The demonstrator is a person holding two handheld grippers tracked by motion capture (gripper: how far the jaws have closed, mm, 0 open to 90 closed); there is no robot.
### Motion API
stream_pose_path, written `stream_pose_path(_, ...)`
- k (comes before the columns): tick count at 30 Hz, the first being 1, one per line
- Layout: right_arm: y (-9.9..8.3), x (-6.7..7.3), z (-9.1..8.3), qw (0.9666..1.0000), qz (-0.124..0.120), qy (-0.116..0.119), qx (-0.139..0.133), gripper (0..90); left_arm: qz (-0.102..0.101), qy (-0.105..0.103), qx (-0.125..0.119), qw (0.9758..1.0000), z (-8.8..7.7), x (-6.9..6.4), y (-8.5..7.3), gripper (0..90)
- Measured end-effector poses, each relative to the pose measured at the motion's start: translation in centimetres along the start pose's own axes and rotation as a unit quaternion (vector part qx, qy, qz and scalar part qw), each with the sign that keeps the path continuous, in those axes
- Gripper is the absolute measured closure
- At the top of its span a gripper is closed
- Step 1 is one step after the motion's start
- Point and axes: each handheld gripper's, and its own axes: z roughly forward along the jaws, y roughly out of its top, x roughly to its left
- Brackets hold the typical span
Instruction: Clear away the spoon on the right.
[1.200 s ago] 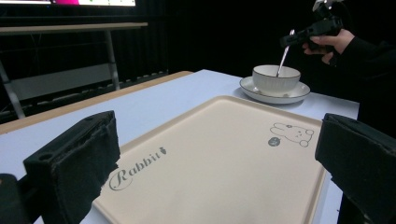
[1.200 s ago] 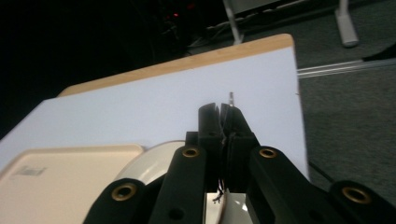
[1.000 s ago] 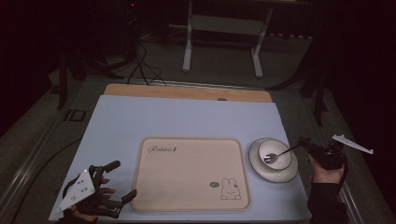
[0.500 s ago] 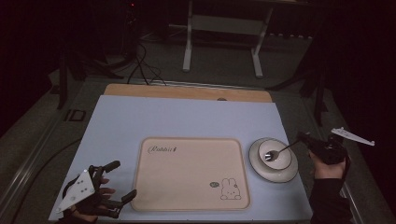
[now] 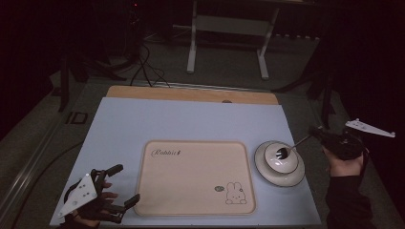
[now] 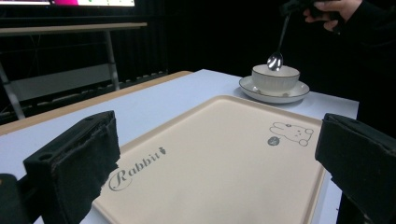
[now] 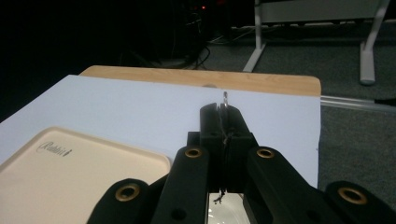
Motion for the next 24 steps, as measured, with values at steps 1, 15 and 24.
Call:
stream_pose_path(1,0.3,0.1,0.0,1.0000,-0.005,0.003,0.001,89.4,-0.001,0.000,-0.001,1.0000,0.0,0.0,0.0,0.0)
stream_pose_path(15,3.1,2.9,0.8,0.9972,-0.059,0.042,0.017,89.5,0.001,0.002,0.000,1.0000,0.0,-0.1,0.0,0.0)
stream_pose_path(24,4.0,5.5,2.5,0.9893,-0.092,0.110,0.025,89.5,0.001,0.000,0.000,1.0000,-0.1,-0.1,0.0,0.0)
